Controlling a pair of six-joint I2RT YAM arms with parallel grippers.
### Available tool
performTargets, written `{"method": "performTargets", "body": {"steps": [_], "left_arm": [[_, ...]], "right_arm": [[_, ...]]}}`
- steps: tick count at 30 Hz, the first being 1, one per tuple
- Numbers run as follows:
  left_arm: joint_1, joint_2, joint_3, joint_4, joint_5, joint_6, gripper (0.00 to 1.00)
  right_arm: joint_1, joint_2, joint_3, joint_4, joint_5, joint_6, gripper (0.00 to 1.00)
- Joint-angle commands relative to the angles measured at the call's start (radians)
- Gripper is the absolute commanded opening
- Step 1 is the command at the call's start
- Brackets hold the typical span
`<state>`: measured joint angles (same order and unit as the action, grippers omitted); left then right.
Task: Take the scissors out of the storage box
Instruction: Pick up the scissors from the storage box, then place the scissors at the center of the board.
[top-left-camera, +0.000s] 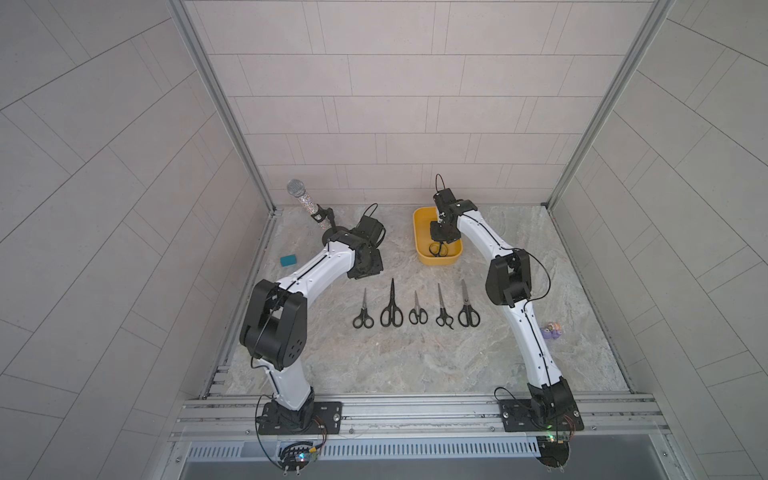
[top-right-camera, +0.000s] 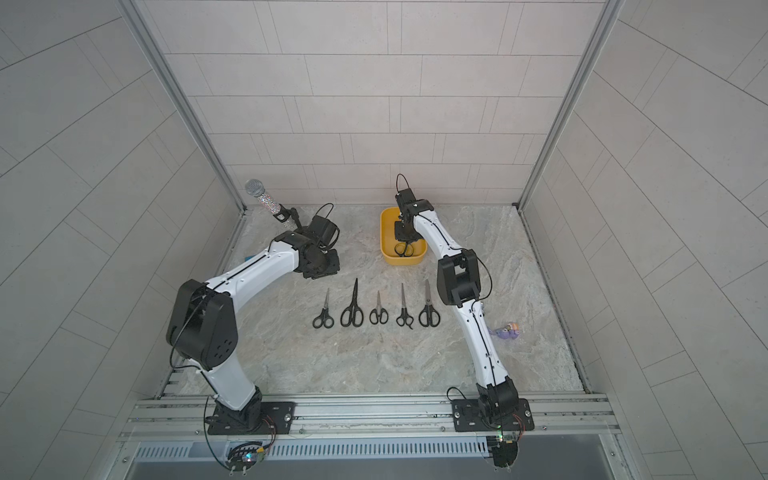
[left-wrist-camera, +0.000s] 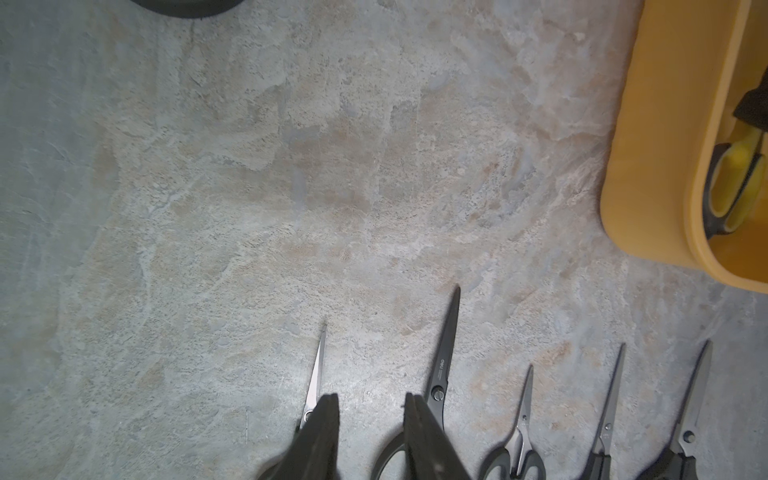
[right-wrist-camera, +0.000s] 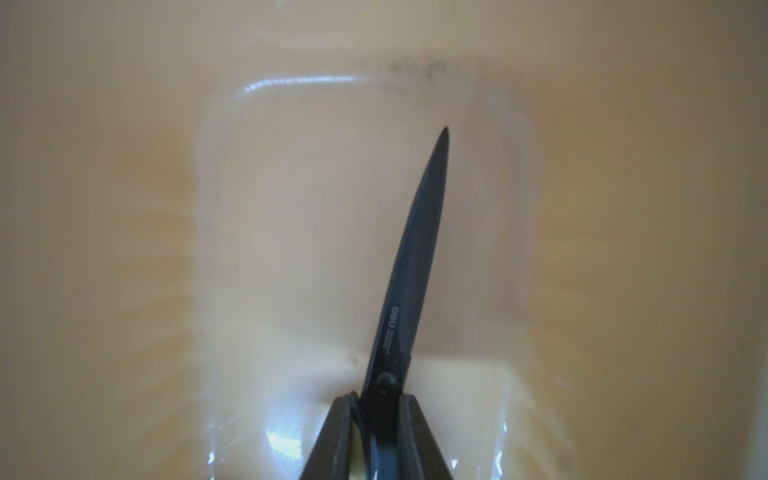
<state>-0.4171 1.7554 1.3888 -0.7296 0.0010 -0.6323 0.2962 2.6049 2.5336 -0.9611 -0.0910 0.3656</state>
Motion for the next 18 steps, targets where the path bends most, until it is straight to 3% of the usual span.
{"method": "performTargets", "body": {"steps": [1, 7, 11, 14, 18], "left_arm": [[0.006, -0.034, -0.01, 0.002, 0.003, 0.005, 0.33], [0.006, -0.035, 0.002, 0.007, 0.012, 0.007, 0.33], [0.006, -0.052, 0.016, -0.008, 0.01, 0.019, 0.33], [0.006, -0.081, 0.018, -0.017, -0.004, 0.034, 0.33], [0.006, -0.099, 0.016, -0.02, -0.003, 0.048, 0.33]], "right_arm": [[0.0, -0.126, -0.001, -0.006, -0.001, -0.026, 0.0], [0.001, -0.267, -0.122, -0.075, 0.028, -0.049, 0.0], [0.0, -0.366, -0.217, -0.266, 0.106, -0.082, 0.0], [-0.005, -0.552, -0.493, -0.252, 0.156, -0.103, 0.0], [-0.036, -0.78, -0.831, -0.171, 0.118, -0.06, 0.0]]}}
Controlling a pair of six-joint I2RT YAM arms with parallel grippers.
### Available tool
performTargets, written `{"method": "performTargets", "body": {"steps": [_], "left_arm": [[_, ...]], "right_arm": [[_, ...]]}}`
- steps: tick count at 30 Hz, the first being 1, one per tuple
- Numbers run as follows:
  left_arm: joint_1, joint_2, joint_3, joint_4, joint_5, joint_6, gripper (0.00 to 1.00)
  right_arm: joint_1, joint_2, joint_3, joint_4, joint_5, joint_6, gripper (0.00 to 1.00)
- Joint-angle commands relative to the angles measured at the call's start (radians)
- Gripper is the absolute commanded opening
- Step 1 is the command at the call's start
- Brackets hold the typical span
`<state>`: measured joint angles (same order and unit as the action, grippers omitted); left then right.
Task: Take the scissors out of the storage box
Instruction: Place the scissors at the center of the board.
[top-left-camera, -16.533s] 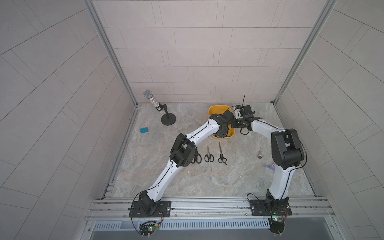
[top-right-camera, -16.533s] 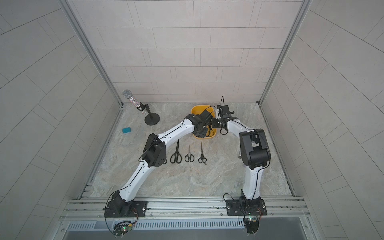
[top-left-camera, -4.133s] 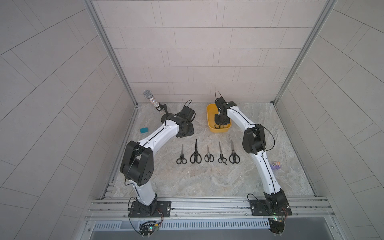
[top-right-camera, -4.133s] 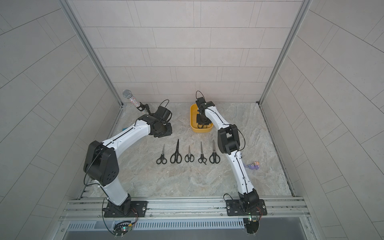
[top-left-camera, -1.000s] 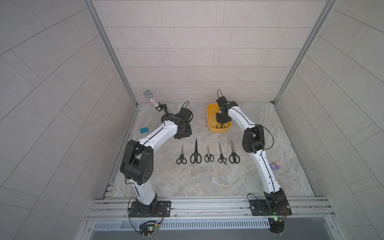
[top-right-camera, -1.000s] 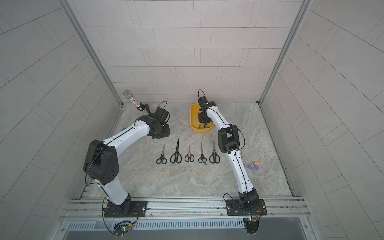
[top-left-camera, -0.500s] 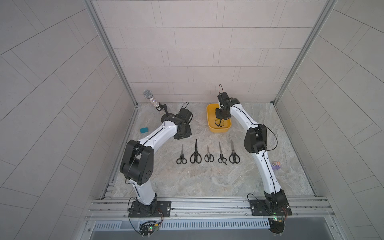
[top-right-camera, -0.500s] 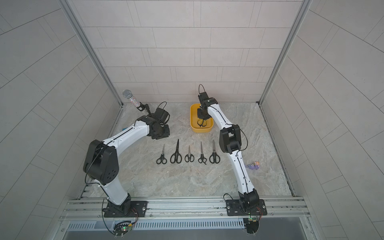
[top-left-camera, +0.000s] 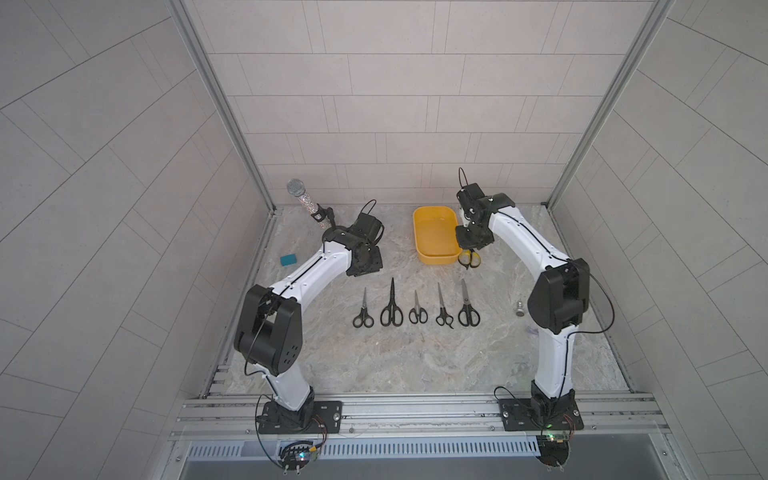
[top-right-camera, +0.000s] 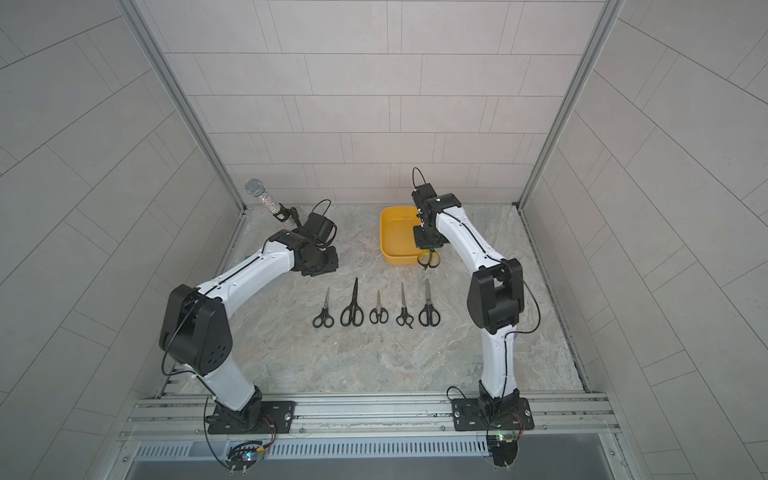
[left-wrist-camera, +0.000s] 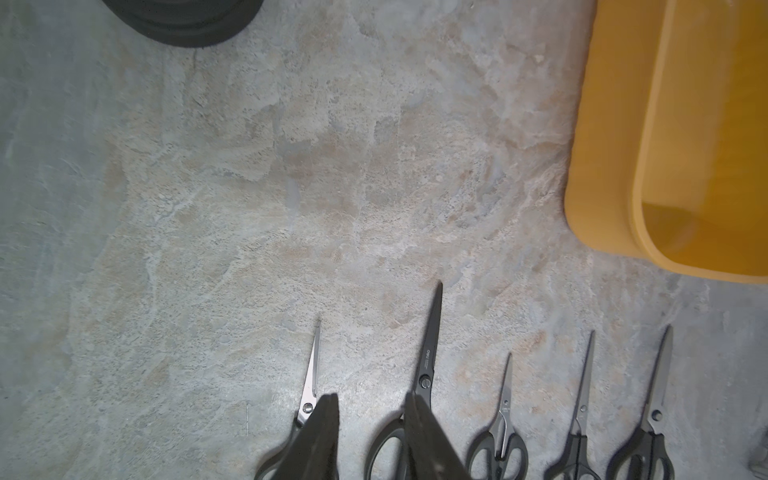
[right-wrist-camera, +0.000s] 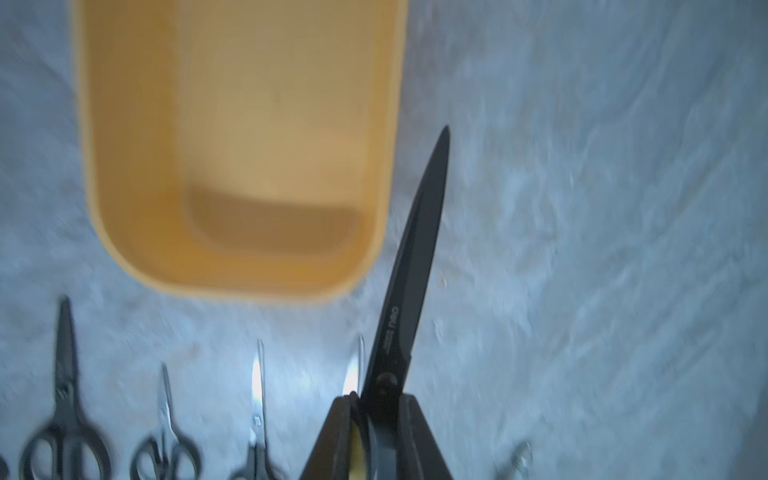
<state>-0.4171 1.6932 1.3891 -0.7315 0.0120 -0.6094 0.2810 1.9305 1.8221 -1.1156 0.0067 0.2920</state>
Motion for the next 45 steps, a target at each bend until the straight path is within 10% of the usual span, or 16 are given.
{"method": "performTargets", "body": {"steps": [1, 16, 45], "left_arm": [[0.006, -0.035, 0.021, -0.021, -0.009, 0.03, 0.33], [0.006, -0.054, 0.052, -0.048, -0.012, 0.091, 0.33], [0.047, -0.079, 0.018, -0.051, -0.001, 0.101, 0.33]], "right_arm": [[-0.019, -0.142, -0.176, -0.019, 0.02, 0.023, 0.0], [-0.019, -0.245, -0.654, 0.197, 0.072, 0.068, 0.0], [0.004, -0.172, -0.767, 0.422, 0.144, -0.106, 0.0]]}}
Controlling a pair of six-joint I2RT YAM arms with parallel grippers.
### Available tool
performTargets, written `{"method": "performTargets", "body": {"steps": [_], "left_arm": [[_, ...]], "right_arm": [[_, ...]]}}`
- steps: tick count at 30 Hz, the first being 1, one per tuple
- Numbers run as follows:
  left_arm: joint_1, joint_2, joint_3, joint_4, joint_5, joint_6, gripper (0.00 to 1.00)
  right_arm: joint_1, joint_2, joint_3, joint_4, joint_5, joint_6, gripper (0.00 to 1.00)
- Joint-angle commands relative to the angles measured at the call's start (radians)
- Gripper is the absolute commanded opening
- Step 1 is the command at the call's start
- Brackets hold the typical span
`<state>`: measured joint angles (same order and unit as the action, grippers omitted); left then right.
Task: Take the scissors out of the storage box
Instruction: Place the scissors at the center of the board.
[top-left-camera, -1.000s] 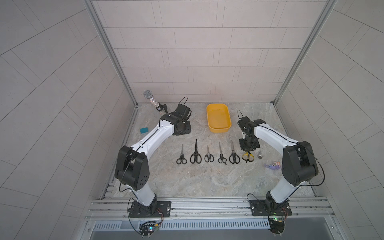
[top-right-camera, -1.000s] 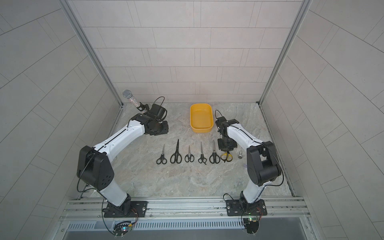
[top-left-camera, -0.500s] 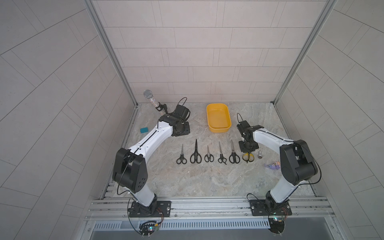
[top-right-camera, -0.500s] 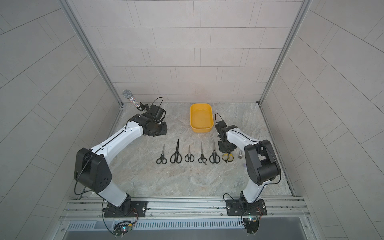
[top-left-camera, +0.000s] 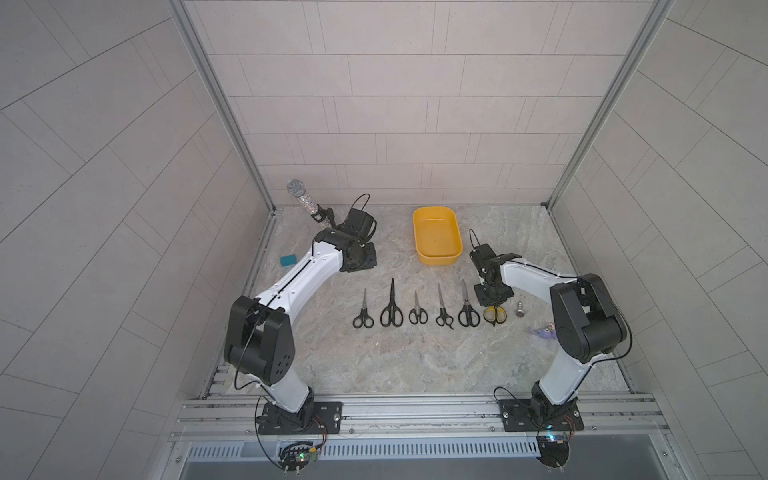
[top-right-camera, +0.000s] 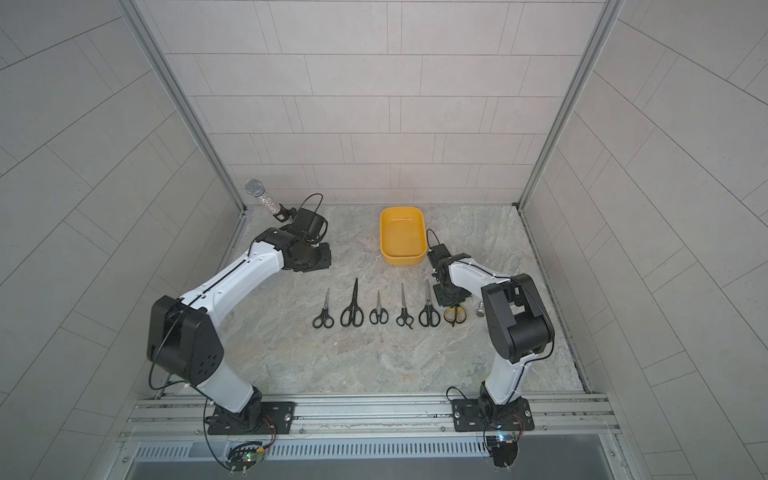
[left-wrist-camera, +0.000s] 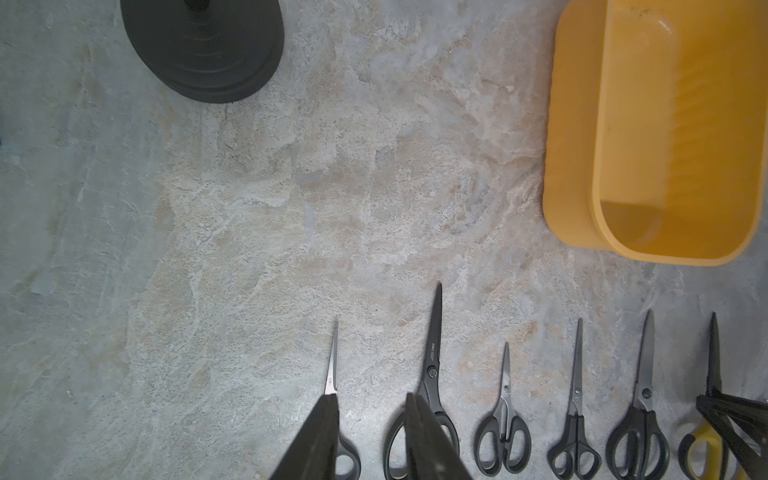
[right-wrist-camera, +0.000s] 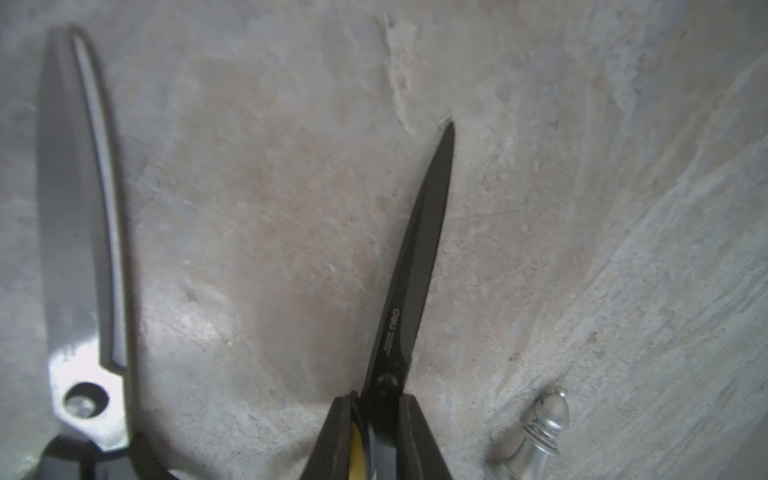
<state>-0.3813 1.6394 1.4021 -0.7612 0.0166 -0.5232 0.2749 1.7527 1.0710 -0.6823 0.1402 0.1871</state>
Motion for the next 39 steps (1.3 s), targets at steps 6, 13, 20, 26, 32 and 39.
{"method": "performTargets", "body": {"steps": [6, 13, 20, 26, 32, 39], "left_arm": [[0.019, -0.03, -0.009, -0.016, 0.002, 0.014, 0.34], [0.025, -0.043, -0.026, -0.011, 0.0, 0.011, 0.33], [0.028, -0.04, -0.023, -0.008, 0.009, 0.005, 0.33], [0.028, -0.041, -0.025, -0.01, 0.004, 0.006, 0.33], [0.034, -0.04, -0.009, -0.022, -0.023, 0.03, 0.33], [0.059, -0.058, 0.029, -0.008, -0.087, 0.129, 0.69]], "right_arm": [[0.02, 0.026, -0.012, -0.017, 0.026, 0.004, 0.0], [0.021, 0.047, 0.005, -0.056, 0.029, 0.014, 0.05], [0.021, 0.053, 0.036, -0.08, 0.027, 0.033, 0.3], [0.019, 0.003, 0.079, -0.089, 0.04, 0.044, 0.38], [0.02, -0.118, 0.167, -0.09, 0.062, 0.041, 0.52], [-0.013, -0.2, 0.261, 0.001, 0.126, 0.064, 0.99]]}}
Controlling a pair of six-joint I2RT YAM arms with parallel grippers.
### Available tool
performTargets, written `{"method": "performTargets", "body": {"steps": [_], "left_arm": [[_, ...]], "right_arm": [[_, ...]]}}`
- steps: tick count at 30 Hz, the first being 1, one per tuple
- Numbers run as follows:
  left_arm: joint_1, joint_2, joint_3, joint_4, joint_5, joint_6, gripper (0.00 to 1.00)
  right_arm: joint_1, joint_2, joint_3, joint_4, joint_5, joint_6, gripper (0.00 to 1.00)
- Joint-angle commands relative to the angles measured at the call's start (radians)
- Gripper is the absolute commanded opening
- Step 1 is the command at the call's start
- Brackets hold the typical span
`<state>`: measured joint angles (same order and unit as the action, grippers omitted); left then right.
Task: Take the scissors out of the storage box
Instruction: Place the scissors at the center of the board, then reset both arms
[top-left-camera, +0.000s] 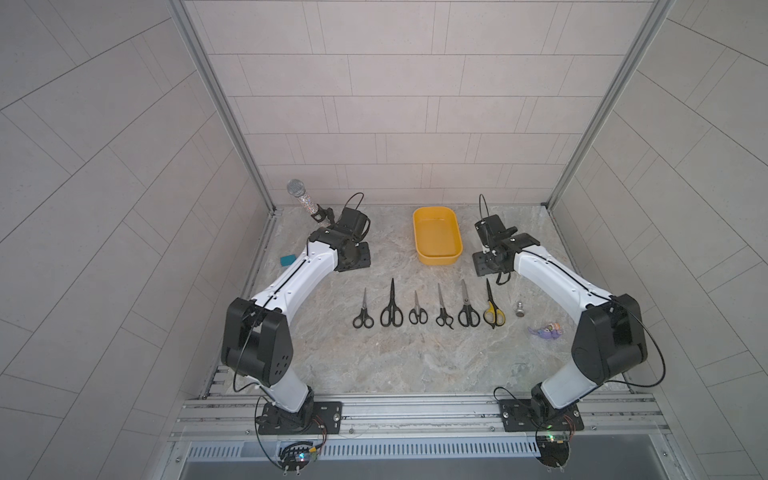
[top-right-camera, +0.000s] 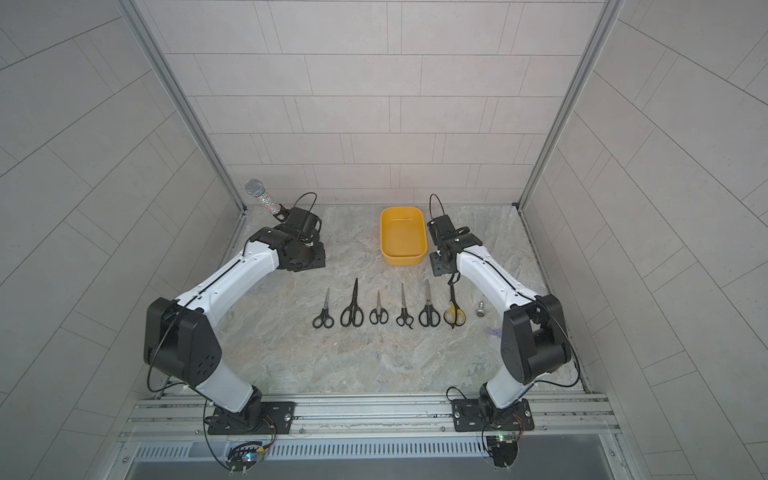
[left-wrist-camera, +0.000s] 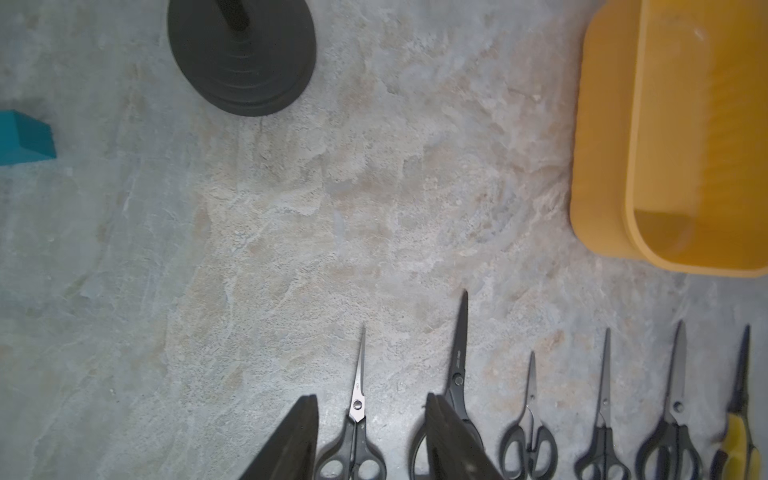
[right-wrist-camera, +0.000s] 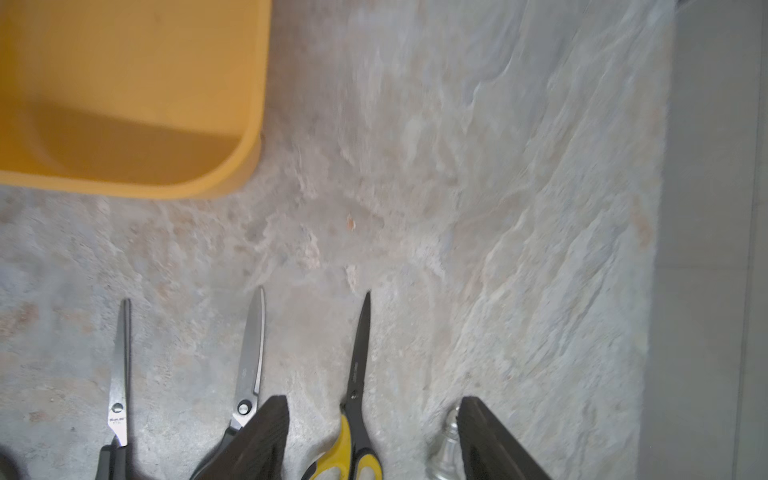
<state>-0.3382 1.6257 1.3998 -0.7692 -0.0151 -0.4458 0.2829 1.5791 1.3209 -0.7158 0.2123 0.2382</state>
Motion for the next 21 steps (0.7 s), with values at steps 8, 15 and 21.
{"method": "performTargets", "body": {"steps": [8, 15, 21], "left_arm": [[0.162, -0.107, -0.04, 0.114, -0.129, 0.163, 1.0], [0.294, -0.193, -0.293, 0.385, -0.142, 0.187, 1.0], [0.346, -0.209, -0.497, 0.627, -0.16, 0.235, 1.0]], "right_arm": [[-0.198, -0.144, -0.204, 0.489, 0.114, 0.129, 1.0], [-0.25, -0.131, -0.397, 0.752, 0.198, -0.031, 1.0], [-0.267, -0.152, -0.627, 1.027, 0.219, -0.091, 1.0]]}}
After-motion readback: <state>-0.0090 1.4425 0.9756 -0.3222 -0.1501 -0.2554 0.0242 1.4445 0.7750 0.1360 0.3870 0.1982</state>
